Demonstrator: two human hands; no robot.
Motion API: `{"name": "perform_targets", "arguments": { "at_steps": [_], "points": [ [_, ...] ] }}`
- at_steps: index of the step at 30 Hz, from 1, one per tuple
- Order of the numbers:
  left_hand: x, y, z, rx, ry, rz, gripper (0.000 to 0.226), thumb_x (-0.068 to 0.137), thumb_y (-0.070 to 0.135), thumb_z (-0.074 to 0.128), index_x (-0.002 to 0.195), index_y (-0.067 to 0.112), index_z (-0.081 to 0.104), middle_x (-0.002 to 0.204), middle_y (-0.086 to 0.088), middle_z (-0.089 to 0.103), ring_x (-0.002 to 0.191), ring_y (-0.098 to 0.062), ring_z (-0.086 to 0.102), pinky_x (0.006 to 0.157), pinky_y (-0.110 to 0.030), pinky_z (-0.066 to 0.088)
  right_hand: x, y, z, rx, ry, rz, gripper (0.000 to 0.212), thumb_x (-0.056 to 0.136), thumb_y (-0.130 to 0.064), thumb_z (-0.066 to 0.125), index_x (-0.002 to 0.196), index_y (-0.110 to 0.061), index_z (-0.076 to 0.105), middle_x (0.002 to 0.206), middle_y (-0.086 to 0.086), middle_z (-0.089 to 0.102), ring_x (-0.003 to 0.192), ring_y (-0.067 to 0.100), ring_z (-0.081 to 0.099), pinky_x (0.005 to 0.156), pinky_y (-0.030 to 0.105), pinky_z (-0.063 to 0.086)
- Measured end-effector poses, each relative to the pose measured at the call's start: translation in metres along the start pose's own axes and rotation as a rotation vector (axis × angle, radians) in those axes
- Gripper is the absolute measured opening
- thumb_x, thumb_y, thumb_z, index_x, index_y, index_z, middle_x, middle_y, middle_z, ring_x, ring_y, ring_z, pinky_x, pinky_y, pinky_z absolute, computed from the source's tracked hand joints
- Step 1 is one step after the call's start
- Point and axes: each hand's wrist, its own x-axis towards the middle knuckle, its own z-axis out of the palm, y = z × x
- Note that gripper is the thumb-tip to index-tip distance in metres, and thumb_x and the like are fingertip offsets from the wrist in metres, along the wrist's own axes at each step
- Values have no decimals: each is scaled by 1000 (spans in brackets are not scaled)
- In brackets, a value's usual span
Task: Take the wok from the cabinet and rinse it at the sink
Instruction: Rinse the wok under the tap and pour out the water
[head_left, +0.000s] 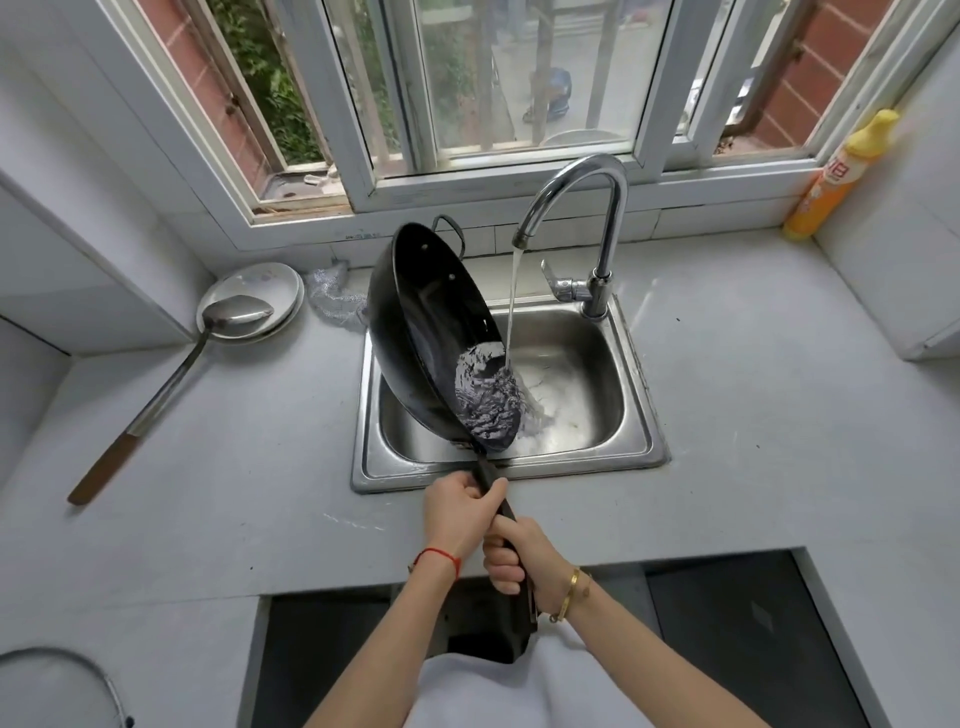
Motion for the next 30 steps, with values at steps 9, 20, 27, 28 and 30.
{"name": "perform_targets", "arguments": {
  "at_steps": [9,20,27,28,30],
  "points": [
    [-3,9,-11,19,33,36,36,78,35,72,56,16,51,37,8,44,40,-8,38,47,-17,35,11,-1,0,74,-131,52,49,97,-17,40,50,-19,30,34,-6,28,25,7,27,28,15,22],
    [2,23,-23,64,152,37,22,70,37,74,65,21,60,53,9,61,54,-5,58,54,-22,48,23,-11,7,245,-307,75,51,93,-21,40,42,-21,38,30,-8,32,21,4,29,25,14,21],
    [3,21,-23,95,158,27,23,69,40,74,68,21,61,54,9,62,55,-4,58,56,-25,52,28,-7,10,354,-355,70,46,85,-24,49,40,-18,42,29,-6,35,20,5,33,24,14,26],
    [3,20,-23,96,160,26,23,69,40,74,69,21,61,55,9,62,55,-4,59,57,-25,53,28,-6,10,362,-349,73,46,85,-24,50,40,-18,42,29,-6,35,20,5,33,24,14,25],
    [4,18,-22,90,159,26,23,69,41,75,70,22,61,55,10,62,56,-3,59,57,-25,53,29,-5,10,370,-347,77,46,84,-24,49,39,-18,43,28,-7,35,19,5,33,24,13,25]
  ]
}}
